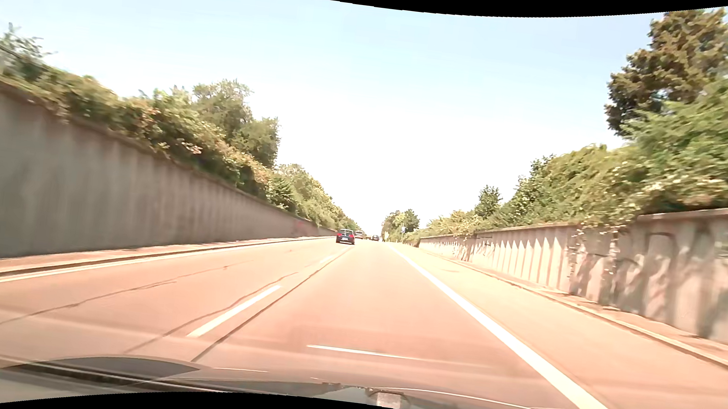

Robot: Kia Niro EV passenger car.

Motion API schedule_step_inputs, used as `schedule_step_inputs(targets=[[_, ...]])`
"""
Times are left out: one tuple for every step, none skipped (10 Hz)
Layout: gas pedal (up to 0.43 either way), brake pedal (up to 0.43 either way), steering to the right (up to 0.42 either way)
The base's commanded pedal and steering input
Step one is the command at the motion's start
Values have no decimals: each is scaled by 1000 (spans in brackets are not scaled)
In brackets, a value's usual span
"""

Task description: Follow the waypoints while adhering to traffic rules and regulations

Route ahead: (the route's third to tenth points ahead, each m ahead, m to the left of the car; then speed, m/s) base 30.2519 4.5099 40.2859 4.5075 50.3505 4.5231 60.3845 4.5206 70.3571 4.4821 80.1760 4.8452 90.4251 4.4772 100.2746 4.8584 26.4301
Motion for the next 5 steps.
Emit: schedule_step_inputs(targets=[[209,0,0],[209,0,0],[209,0,-1],[209,0,0],[209,0,0]])
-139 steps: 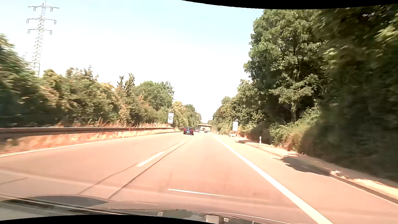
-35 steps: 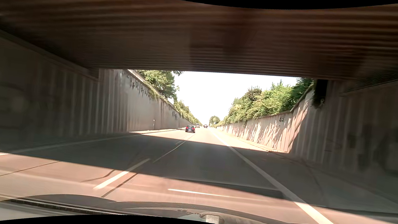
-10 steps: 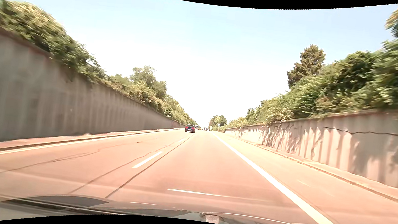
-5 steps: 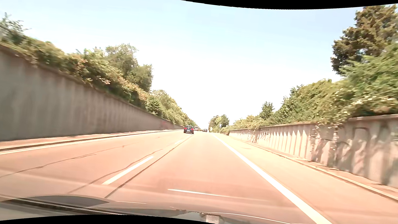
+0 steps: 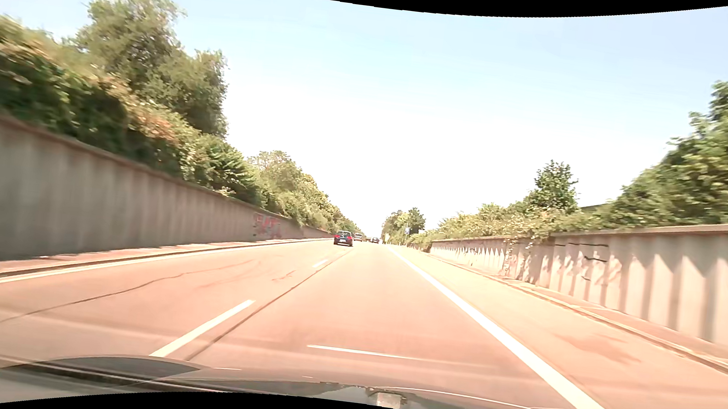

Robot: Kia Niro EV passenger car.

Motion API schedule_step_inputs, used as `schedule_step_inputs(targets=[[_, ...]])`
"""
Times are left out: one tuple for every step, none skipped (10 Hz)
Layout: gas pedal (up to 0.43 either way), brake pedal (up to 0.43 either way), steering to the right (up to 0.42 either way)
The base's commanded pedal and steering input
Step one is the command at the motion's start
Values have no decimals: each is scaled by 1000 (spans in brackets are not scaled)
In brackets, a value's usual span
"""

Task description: Follow the waypoints while adhering to traffic rules and regulations

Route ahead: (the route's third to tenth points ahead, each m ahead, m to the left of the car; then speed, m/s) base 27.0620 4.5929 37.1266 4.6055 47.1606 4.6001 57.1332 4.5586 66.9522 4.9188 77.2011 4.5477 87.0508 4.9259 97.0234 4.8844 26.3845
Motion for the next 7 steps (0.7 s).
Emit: schedule_step_inputs(targets=[[209,0,0],[209,0,0],[209,0,0],[209,0,0],[209,0,-1],[209,0,0],[209,0,-1]])
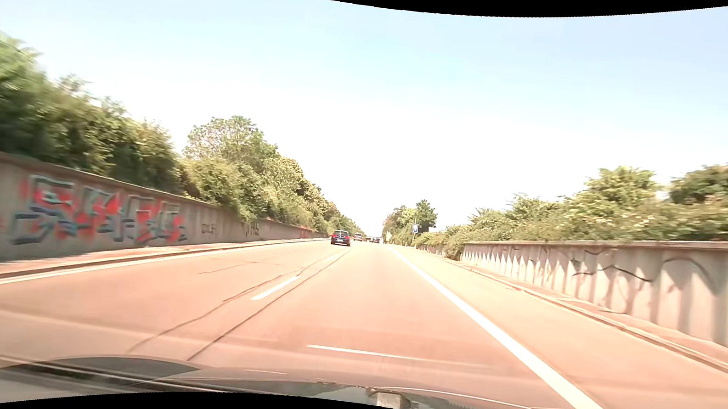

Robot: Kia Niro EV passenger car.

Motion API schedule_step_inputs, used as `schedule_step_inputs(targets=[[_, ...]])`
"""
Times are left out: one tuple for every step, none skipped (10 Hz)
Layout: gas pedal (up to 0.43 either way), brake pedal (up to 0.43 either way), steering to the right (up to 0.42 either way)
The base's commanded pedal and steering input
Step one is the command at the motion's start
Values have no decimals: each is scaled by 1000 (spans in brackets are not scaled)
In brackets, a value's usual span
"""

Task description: Follow the waypoints while adhering to traffic rules and regulations

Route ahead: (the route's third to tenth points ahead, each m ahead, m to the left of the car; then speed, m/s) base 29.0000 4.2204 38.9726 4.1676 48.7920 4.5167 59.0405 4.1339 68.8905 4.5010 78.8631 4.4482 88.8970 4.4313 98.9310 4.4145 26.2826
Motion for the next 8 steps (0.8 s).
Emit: schedule_step_inputs(targets=[[209,0,-1],[209,0,0],[209,0,-1],[209,0,-1],[209,0,-1],[209,0,-1],[209,0,-1],[209,0,-1]])
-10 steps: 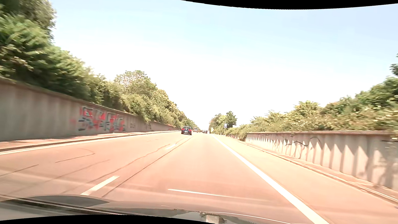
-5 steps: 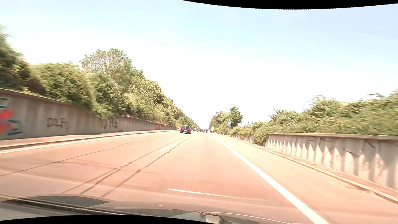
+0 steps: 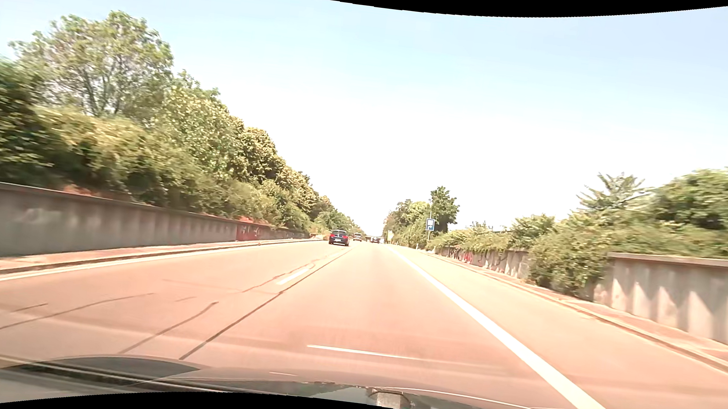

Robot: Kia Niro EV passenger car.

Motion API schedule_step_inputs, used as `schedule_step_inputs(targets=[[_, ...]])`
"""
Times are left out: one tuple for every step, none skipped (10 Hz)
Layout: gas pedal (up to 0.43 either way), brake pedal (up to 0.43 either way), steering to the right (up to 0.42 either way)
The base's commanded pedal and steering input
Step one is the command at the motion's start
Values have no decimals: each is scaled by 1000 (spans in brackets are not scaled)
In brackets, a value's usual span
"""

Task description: Follow the waypoints while adhering to traffic rules and regulations

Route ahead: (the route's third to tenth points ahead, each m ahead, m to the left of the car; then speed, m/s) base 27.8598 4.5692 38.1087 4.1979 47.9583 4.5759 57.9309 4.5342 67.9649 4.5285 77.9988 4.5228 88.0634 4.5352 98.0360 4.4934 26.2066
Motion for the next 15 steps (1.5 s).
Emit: schedule_step_inputs(targets=[[209,0,-1],[209,0,-1],[209,0,-1],[209,0,-1],[209,0,-1],[209,0,-1],[209,0,-1],[209,0,-1],[209,0,-1],[209,0,-1],[209,0,-1],[209,0,-1],[209,0,-1],[209,0,-1],[209,0,-1]])
